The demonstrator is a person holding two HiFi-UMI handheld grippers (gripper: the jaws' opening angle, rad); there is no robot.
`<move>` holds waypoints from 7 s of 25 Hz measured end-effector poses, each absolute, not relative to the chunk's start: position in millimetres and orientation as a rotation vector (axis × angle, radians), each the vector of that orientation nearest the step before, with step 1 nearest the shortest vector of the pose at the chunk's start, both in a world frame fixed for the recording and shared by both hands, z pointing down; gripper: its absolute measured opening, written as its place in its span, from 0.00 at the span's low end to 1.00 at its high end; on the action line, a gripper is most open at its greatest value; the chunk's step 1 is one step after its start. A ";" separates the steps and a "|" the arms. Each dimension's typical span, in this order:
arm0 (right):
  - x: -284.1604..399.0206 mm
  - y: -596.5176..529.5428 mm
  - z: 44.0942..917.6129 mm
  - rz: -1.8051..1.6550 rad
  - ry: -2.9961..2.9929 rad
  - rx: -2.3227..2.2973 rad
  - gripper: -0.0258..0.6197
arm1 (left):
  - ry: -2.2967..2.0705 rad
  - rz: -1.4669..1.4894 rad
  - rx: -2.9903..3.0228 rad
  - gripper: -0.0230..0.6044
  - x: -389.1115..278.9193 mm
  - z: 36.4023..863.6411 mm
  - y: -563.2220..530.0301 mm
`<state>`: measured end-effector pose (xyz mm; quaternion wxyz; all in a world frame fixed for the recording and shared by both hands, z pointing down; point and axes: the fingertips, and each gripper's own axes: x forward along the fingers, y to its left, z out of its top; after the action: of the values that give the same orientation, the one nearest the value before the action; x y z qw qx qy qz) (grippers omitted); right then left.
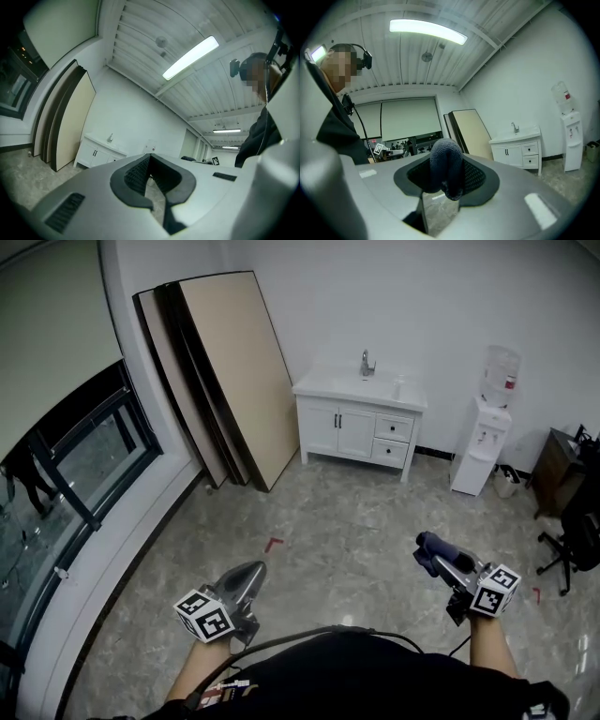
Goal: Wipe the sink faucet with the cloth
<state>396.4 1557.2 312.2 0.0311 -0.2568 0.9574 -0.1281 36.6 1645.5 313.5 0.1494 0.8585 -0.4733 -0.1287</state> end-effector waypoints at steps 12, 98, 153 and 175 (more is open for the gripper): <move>512.8 1414.6 302.7 -0.395 2.943 -0.733 0.26 | -1.367 -0.382 2.495 0.02 167.7 292.7 1516.3; 198.8 643.7 302.6 -0.414 2.939 -0.815 0.26 | -1.218 -0.362 2.474 0.02 -132.6 316.5 731.2; 160.0 134.7 348.4 -0.628 2.919 -0.802 0.26 | -1.139 -0.214 2.440 0.02 -145.9 323.6 202.8; -21.2 16.9 330.8 -0.516 2.908 -1.276 0.26 | -0.814 -0.194 2.603 0.02 -330.8 342.3 -4.4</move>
<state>-21.2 16.9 330.8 -0.0377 -0.3963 0.9032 -0.1603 -330.8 -4.4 342.3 0.2021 0.9324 -0.2916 -0.0694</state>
